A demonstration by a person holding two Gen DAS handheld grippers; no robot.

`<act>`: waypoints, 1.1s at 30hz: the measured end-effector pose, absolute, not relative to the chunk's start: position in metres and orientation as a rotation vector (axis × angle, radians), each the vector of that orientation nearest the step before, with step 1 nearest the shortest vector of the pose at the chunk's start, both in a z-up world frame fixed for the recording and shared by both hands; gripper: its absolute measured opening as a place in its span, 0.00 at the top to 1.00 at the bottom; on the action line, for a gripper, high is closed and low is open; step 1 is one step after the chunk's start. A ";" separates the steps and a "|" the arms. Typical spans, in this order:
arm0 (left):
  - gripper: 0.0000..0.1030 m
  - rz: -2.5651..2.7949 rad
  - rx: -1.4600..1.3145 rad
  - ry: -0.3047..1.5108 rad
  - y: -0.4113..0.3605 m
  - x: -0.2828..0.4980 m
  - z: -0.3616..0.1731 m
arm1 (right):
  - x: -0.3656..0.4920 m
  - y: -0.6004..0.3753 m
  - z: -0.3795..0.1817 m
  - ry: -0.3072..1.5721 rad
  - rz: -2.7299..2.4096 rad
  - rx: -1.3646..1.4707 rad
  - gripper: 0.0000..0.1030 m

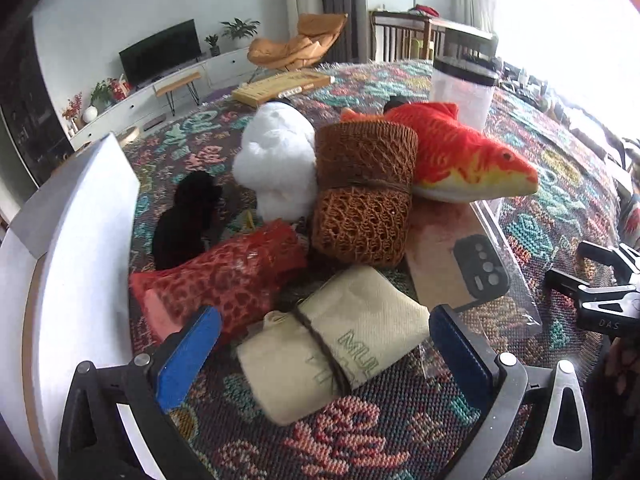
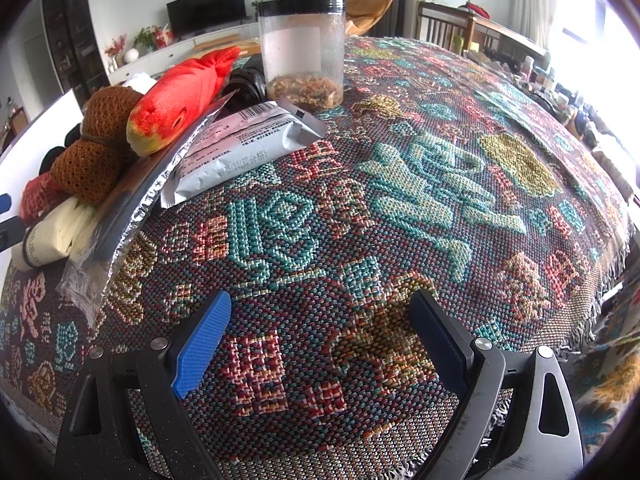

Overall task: Organize soft objects
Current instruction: 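Hold the beige towel in the left gripper while the right gripper grasps the red fish plush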

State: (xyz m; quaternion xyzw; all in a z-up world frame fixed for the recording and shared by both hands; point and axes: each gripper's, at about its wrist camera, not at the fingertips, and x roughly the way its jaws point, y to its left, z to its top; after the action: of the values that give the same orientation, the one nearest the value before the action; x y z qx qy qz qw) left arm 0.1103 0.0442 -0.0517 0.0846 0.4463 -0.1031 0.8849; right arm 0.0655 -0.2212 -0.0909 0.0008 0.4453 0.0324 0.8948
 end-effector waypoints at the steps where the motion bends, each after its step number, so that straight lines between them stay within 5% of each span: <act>1: 0.00 -0.240 0.175 0.970 0.040 0.118 -0.061 | 0.065 -0.221 -0.091 0.923 0.068 0.002 0.10; 8: 0.00 -0.581 0.032 1.103 0.035 0.080 -0.053 | 0.066 -0.221 -0.089 0.920 0.070 0.001 0.10; 18: 0.01 -0.355 0.291 1.042 0.018 0.103 -0.073 | 0.069 -0.221 -0.089 0.916 0.073 0.004 0.10; 19: 0.09 -0.349 0.269 1.046 0.020 0.104 -0.075 | 0.069 -0.221 -0.089 0.916 0.073 0.004 0.10; 20: 0.32 -0.336 0.233 1.043 0.023 0.103 -0.075 | 0.069 -0.221 -0.089 0.915 0.073 0.005 0.10; 23: 0.49 -0.283 0.091 1.022 0.045 0.097 -0.069 | 0.068 -0.221 -0.090 0.915 0.074 0.004 0.10; 28: 0.50 -0.186 -0.024 0.975 0.073 0.064 -0.059 | 0.081 -0.221 -0.078 0.971 0.087 -0.014 0.12; 33: 0.50 -0.128 -0.050 0.976 0.085 0.055 -0.074 | 0.110 -0.190 0.005 0.755 0.171 -0.074 0.13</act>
State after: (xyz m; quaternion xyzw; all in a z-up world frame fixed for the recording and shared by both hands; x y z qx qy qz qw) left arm 0.0550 0.0846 -0.0736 -0.0240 0.4686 -0.0616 0.8809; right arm 0.1103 -0.1896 0.0047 -0.0359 0.3681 0.0835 0.9253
